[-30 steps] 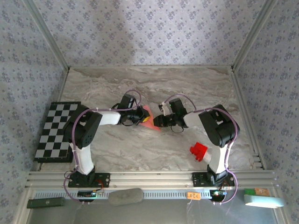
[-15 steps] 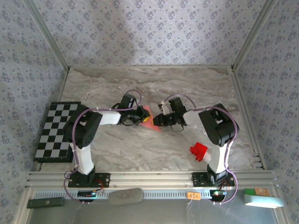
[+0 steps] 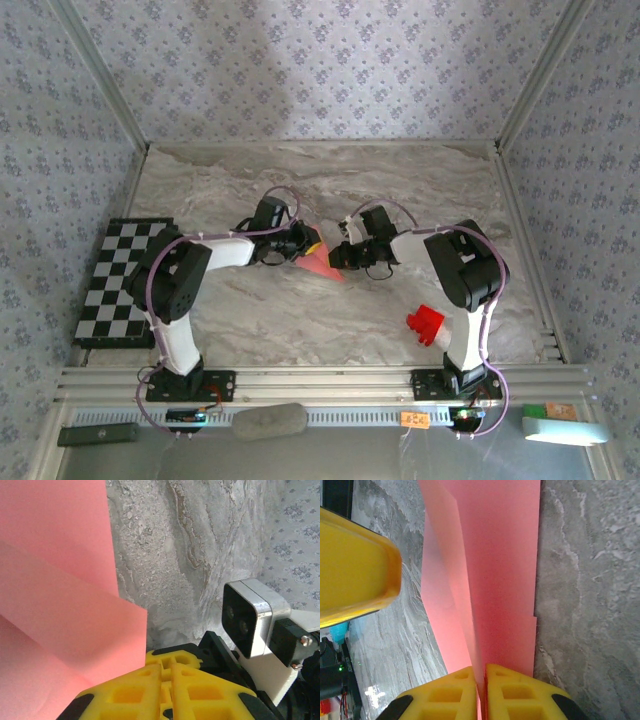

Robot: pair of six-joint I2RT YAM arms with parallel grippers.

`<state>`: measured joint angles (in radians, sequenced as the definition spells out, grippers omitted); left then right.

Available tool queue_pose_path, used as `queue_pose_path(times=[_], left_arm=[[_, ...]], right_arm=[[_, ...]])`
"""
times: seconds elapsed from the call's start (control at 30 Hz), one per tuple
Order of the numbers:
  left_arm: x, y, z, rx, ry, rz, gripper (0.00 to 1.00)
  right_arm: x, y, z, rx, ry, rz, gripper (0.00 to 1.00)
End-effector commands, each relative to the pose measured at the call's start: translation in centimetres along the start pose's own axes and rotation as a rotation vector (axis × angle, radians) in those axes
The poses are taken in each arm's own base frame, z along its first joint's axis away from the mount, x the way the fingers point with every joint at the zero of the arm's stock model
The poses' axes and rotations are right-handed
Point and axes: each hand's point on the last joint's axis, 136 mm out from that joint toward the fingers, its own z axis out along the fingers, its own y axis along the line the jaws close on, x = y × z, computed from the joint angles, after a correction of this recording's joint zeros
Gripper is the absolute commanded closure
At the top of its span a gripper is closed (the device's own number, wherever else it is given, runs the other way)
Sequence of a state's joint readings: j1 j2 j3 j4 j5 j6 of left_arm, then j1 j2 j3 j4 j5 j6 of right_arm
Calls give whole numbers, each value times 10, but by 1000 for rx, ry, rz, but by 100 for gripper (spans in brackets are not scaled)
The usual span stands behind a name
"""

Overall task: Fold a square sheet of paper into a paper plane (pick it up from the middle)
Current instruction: Fourth fold the wing at the center of the table.

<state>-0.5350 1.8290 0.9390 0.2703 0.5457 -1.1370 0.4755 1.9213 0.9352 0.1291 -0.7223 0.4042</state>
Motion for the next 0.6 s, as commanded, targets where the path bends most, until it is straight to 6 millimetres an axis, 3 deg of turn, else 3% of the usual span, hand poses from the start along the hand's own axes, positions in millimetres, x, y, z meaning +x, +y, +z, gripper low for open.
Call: queue_pose_path(times=[0.0, 0.57], left_arm=[[-2, 3, 2, 12, -7, 10, 88], [-3, 22, 17, -34, 19, -10, 91]], right_arm=[[28, -27, 10, 85, 86, 99, 87], [20, -18, 4, 61, 72, 90, 82]])
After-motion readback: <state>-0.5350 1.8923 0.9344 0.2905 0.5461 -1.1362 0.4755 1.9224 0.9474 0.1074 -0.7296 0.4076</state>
